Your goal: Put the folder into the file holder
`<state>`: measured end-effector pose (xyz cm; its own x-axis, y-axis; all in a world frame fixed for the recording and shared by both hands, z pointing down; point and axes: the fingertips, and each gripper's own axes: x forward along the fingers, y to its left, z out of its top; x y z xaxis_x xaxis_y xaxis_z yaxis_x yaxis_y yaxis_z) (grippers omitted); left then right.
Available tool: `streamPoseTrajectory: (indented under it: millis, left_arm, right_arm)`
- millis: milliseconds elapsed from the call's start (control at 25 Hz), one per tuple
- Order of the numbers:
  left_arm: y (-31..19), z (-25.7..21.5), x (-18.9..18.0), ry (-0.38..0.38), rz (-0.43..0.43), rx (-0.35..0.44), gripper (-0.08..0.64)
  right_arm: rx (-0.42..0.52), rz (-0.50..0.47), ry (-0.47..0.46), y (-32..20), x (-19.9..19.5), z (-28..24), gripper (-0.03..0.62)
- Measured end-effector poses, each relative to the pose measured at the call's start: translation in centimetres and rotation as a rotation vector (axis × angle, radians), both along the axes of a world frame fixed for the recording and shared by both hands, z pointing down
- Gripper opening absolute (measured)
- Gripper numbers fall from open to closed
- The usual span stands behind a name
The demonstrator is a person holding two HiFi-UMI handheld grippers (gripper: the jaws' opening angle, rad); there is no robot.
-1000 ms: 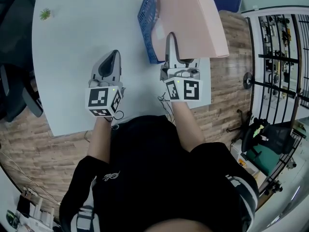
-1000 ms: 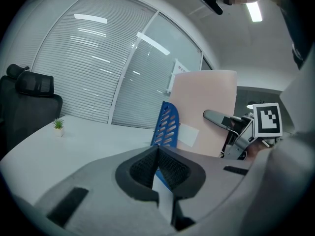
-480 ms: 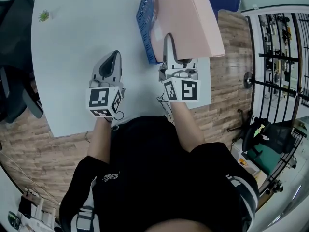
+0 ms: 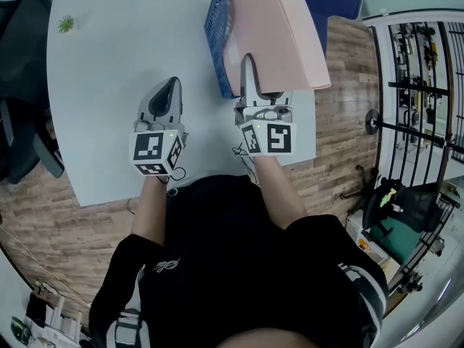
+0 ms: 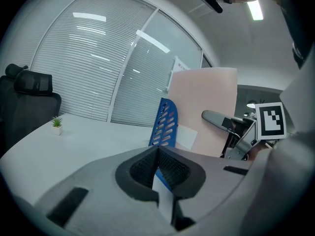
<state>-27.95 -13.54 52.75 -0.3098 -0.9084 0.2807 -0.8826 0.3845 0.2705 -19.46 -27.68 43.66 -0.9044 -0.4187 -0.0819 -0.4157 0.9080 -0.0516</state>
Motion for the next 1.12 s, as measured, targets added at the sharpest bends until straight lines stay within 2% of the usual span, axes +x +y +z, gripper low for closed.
streamPoseTrajectory:
  millis: [360, 560, 840, 1040, 1120]
  left_arm:
    - [-0.3, 0.2, 0.3, 0.001, 0.003, -0.003, 0.0]
    - [0.0, 0.3, 0.2, 0.004, -0.006, -0.006, 0.0]
    - [0.0, 0.5, 0.0, 0.01, -0.01, -0.01, 0.0]
    - [-0.2, 0.4, -0.2, 0.008, -0.011, -0.005, 0.0]
    - [-0.1, 0.5, -0.2, 0.01, -0.01, -0.007, 0.0]
  right_arm:
    - [-0.032, 0.012, -0.004, -0.4, 0.1, 0.1, 0.166]
    - [0.024, 0.02, 0.015, -0.6, 0.2, 0.0, 0.163]
    - [0.033, 0.015, 0.015, -0.5, 0.0, 0.0, 0.163]
    - [-0.003, -0.003, -0.026, -0.8, 0.2, -0.4, 0.16]
    - [0.01, -0.002, -0.053, -1.0, 0.4, -1.0, 0.158]
